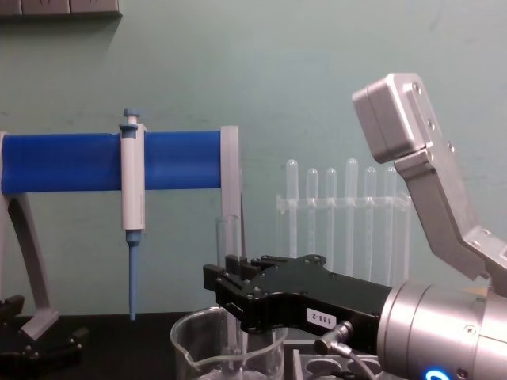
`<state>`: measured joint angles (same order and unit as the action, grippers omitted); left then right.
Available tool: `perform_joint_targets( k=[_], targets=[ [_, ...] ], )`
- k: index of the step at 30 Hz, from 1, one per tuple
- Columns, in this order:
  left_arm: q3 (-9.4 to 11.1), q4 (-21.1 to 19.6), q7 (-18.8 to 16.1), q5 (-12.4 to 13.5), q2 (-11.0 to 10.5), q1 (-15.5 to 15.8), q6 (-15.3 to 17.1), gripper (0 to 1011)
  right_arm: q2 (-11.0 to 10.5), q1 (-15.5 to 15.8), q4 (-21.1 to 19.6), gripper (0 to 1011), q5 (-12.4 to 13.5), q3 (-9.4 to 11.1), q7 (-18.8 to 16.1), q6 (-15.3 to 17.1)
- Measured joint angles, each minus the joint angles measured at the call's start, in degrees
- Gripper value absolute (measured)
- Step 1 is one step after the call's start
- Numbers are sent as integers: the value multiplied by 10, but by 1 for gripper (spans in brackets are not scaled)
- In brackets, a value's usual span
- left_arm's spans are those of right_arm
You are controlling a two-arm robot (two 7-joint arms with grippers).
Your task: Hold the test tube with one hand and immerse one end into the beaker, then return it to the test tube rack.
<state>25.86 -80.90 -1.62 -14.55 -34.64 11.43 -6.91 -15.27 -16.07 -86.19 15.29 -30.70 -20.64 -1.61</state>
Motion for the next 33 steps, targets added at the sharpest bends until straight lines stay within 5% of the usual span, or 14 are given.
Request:
perform_joint_targets(
  k=[33],
  targets=[
    [0,0,0,0,0,0,0,1000,0,0,0,231,0,0,0,0]
  ],
)
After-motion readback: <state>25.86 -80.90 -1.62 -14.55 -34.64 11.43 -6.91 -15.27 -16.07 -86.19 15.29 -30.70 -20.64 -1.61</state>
